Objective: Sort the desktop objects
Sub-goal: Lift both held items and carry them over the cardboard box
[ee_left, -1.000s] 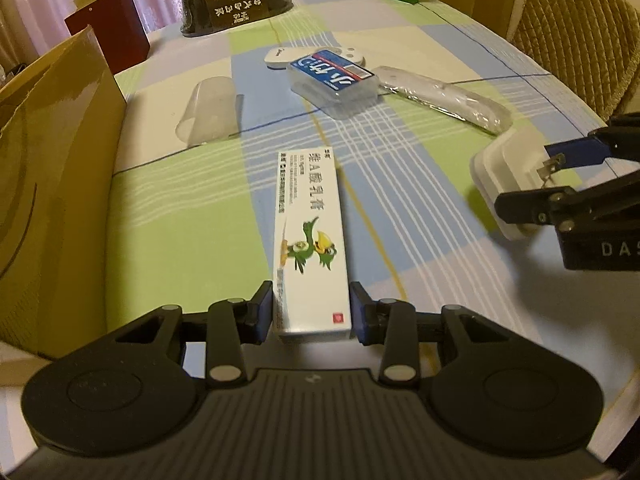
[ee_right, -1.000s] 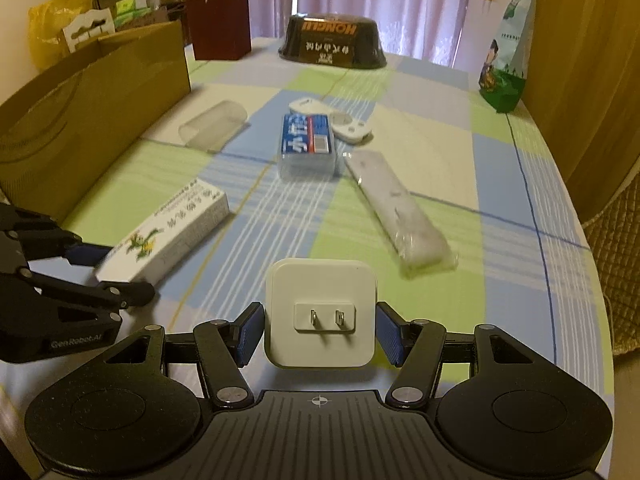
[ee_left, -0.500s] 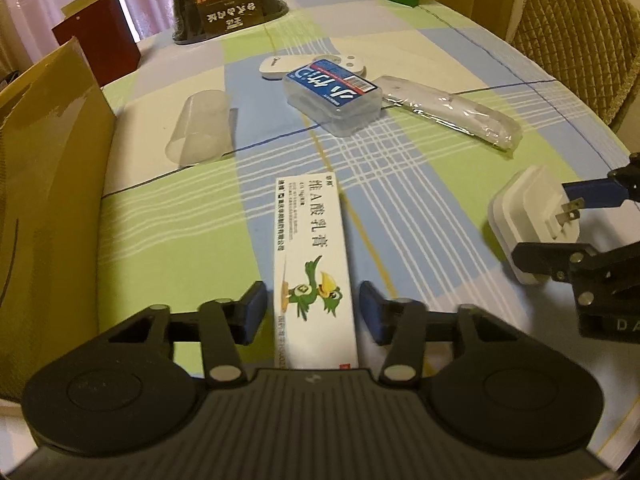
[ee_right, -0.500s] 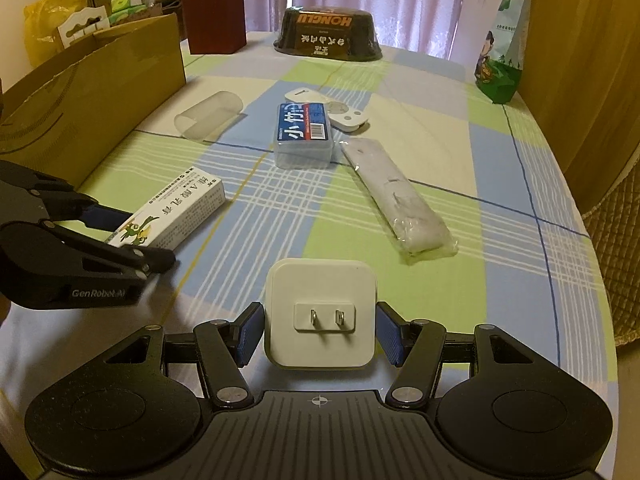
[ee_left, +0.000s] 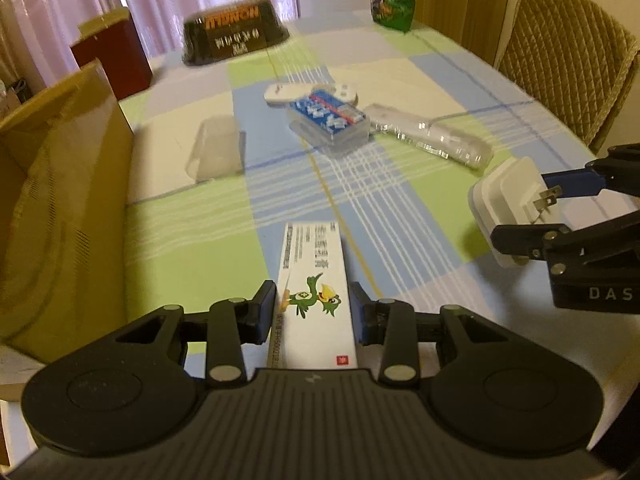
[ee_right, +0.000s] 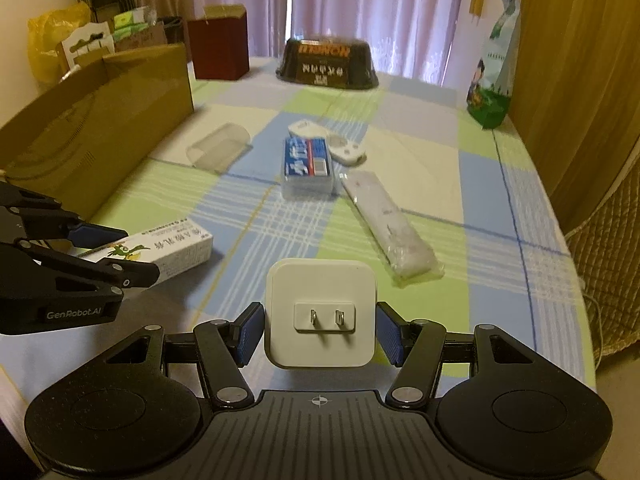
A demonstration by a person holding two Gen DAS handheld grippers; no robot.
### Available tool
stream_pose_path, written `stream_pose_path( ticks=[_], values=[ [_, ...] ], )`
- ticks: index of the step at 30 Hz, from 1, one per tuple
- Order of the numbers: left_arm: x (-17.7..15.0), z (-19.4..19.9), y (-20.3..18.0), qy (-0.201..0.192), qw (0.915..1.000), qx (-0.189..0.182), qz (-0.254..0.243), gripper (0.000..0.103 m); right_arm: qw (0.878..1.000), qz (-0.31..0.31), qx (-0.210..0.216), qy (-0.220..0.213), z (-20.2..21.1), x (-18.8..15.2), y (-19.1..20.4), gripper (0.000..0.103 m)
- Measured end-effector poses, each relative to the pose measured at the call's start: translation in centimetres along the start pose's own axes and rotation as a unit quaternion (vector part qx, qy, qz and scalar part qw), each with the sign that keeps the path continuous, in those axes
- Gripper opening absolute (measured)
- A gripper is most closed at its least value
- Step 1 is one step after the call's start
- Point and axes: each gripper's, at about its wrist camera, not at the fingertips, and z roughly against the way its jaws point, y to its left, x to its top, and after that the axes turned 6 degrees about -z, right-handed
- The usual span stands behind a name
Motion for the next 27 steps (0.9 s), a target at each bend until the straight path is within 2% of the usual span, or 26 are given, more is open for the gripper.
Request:
stream_pose_path(
  ticks=[10,16,27],
  values=[
    [-0.3,5.6,1.7,-0.036,0.999,0.025,0.011,0.033,0.999,0.016,0.015,-0.035,3.4,1.4,3.1,0.059],
    [-0.6,9.2,4.0,-0.061,0.9966,0.049,0.027,0.033,0.997,0.033,0.034,-0.059,4.7,3.2,5.7,0.059],
    [-0.3,14.6,10.5,-0.103,0.9866,0.114,0.055,0.033,0.988,0.055,0.096,-0.105,5.3,9.3,12.5,0.059]
  ],
)
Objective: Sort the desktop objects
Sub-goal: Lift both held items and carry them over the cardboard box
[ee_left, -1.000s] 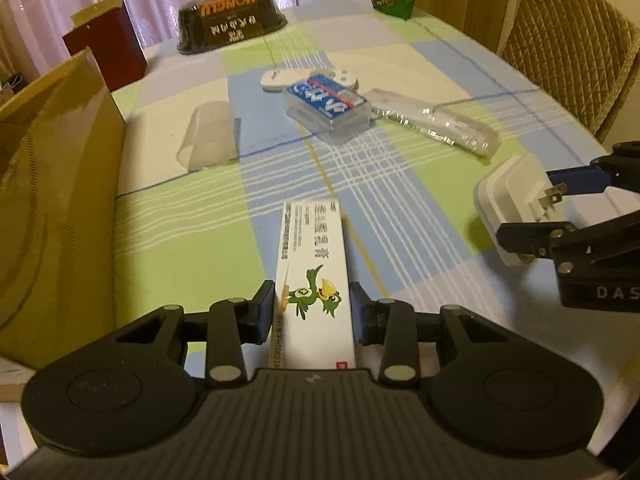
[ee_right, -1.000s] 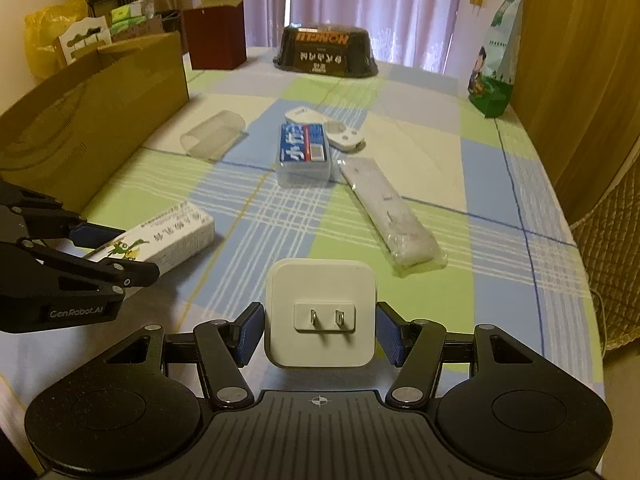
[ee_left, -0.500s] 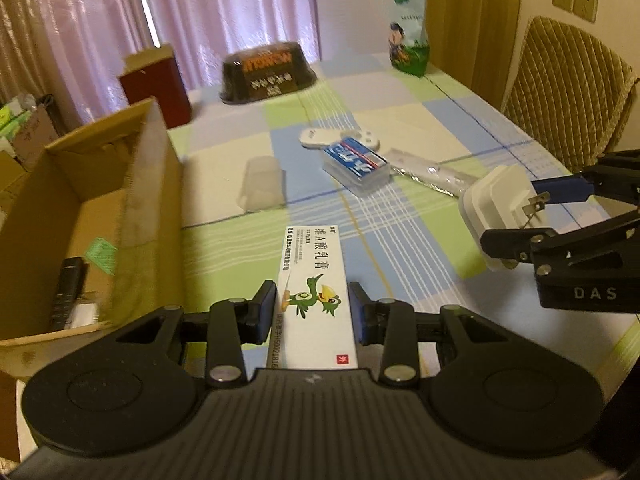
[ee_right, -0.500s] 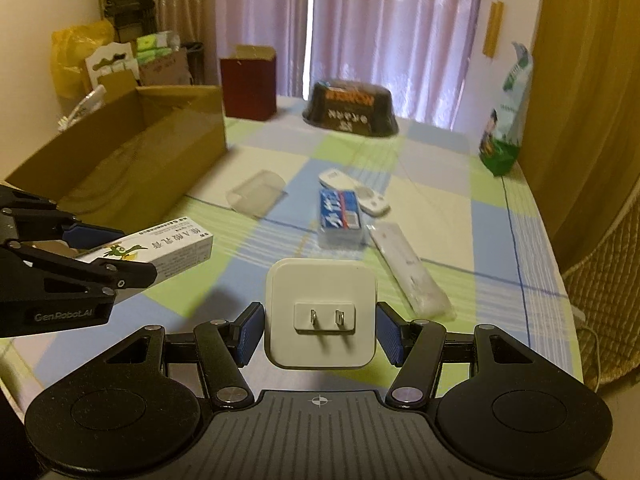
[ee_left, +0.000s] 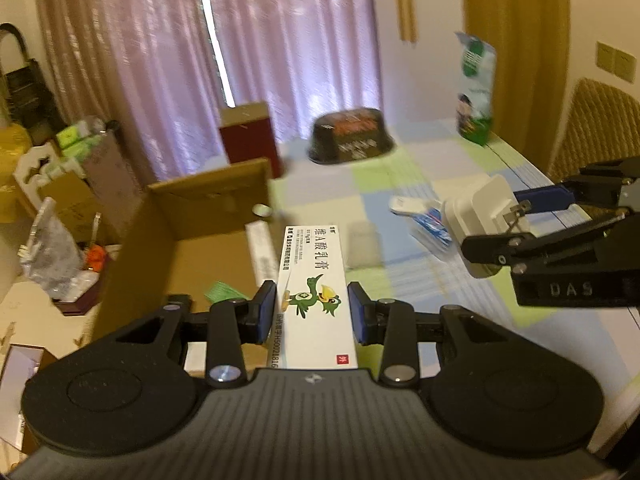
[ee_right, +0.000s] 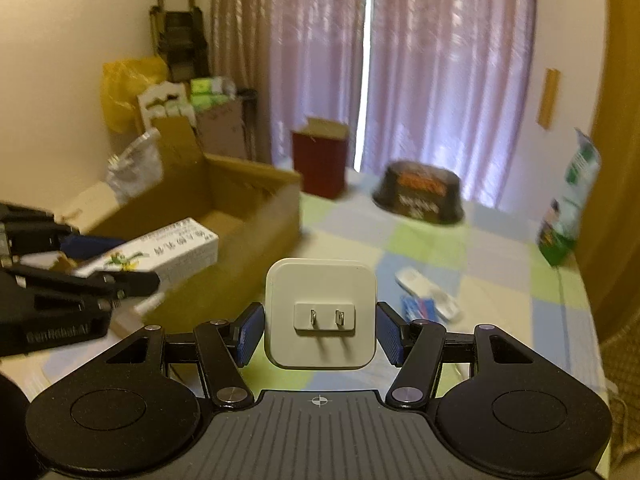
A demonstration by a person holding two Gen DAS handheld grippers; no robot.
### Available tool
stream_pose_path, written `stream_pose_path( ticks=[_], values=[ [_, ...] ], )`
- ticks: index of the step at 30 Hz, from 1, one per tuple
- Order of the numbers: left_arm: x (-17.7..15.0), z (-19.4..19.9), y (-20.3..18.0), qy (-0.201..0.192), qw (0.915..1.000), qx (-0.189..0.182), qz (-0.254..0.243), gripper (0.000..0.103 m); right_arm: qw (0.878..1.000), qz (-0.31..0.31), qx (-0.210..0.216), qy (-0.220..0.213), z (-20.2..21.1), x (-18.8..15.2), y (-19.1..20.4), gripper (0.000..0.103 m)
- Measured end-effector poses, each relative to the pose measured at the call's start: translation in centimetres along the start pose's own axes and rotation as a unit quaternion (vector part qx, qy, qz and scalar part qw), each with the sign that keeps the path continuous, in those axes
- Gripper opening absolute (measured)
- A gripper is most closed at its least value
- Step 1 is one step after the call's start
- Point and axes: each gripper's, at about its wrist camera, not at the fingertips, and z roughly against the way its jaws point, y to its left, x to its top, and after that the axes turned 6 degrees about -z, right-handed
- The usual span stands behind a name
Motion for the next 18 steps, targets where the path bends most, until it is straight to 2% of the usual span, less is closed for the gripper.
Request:
stream_pose_path(
  ticks=[10,18],
  values=[
    [-0.8,-1.4,7.3,0.01,0.9981,0.05,0.034,0.033,0.998,0.008,0.055,-0.006,-6.0,5.6,6.2,0.059],
    [-2.5,-3.7,10.9,0.027,0.9966,0.061,0.048,0.033,0.997,0.024,0.071,0.013,-10.7,6.5,9.2,0.059]
  ],
)
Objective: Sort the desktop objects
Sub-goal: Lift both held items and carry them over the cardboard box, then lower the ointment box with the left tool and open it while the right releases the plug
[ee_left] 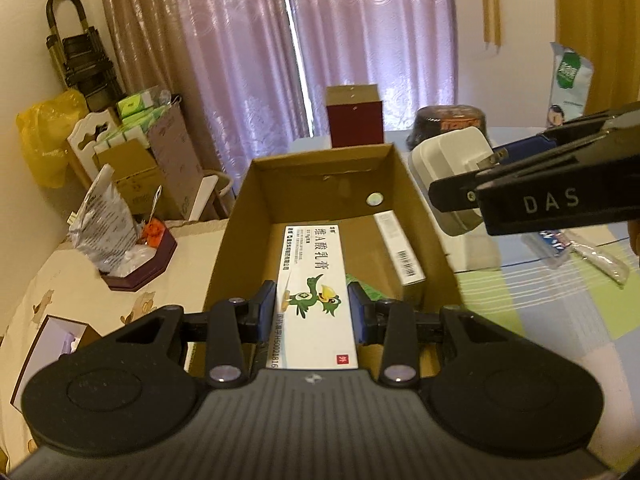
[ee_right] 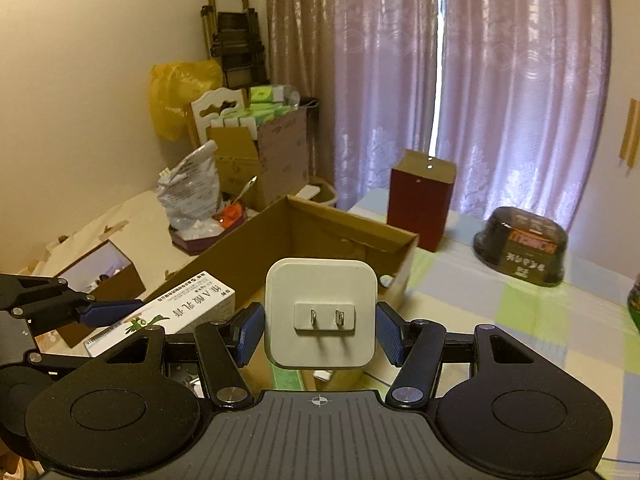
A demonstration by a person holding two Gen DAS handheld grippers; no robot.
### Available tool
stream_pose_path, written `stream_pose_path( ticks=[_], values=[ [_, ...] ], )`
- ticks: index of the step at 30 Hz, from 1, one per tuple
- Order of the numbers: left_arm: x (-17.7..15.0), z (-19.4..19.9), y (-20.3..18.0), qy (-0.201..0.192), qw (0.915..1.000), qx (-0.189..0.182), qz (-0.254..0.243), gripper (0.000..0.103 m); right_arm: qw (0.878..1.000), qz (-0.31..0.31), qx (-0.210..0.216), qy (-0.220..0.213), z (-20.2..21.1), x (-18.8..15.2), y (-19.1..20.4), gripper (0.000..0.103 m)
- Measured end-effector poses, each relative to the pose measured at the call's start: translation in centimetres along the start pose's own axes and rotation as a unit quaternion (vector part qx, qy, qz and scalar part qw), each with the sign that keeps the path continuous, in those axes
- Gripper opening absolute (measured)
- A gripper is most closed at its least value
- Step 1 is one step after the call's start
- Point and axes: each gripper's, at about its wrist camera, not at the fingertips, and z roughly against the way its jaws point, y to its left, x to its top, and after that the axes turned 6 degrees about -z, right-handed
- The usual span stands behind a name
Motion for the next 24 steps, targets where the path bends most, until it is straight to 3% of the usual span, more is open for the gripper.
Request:
stream_pose_path(
  ticks=[24],
  values=[
    [-1.2,-5.4,0.8,0.02,0.9998,-0.006,-0.002,0.036,1.0,-0.014,0.0,0.022,-3.6,-0.6,-0.4,0.059]
  ],
)
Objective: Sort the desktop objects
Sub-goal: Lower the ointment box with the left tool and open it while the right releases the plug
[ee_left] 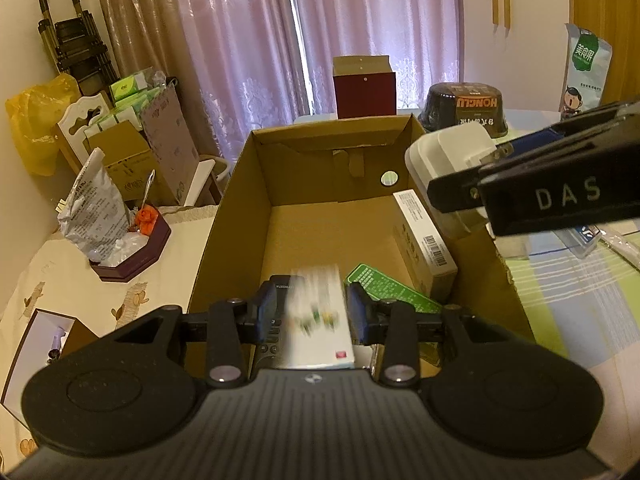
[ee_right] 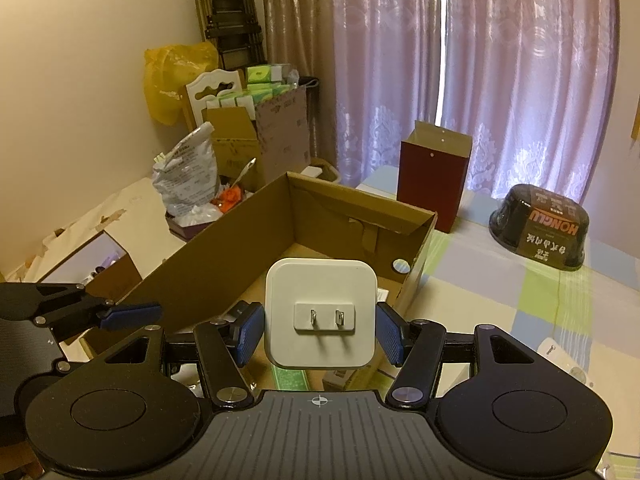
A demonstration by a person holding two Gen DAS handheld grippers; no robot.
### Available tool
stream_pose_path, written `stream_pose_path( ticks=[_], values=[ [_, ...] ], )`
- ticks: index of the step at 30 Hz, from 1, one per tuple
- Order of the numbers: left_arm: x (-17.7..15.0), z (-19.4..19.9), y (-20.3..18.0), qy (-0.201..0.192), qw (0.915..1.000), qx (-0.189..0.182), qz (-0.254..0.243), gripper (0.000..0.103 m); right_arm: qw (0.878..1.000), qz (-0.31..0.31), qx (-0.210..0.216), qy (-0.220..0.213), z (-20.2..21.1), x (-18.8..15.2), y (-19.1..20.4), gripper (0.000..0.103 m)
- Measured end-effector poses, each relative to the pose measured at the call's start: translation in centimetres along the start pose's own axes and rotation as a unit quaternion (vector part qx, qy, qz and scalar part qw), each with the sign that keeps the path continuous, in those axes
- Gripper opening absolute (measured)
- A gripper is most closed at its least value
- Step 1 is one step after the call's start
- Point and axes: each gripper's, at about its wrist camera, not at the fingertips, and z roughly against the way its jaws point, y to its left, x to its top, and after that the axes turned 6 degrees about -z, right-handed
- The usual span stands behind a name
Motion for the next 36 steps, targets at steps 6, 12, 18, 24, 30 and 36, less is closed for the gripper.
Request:
stream_pose_path(
  ticks=[6,12,18,24,30,36],
  values=[
    [-0.7,0.6,0.4,0.0,1.0,0.006,0.004,0.036,1.0,-0.001,0.003,0.002,-0.2,0.0,0.1,0.059],
    [-1.2,1.0,0.3,0.006,1.0,0.004,0.005,0.036,1.0,0.002,0.011,0.004,-0.4,-0.1,0.7,0.059],
    [-1.3,1.2,0.3,0.006,0.9999,0.003,0.008,0.037,1.0,0.002,0.021,0.014,-0.5,-0.2,1.2,0.059],
    [-1.6,1.2,0.4,0.009,0.9999,0.003,0.011,0.041,0.999,0.0,0.034,0.017,-0.9,-0.5,1.5,0.059],
    [-1.8,1.2,0.7,0.01,0.9998,0.006,0.017,0.042,1.0,-0.005,0.03,-0.006,-0.3,-0.6,1.1,0.059],
    [-1.8,1.4,0.4,0.009,0.9998,0.006,0.018,0.043,0.999,-0.032,0.01,-0.019,1.1,-0.7,-0.9,0.059]
  ],
)
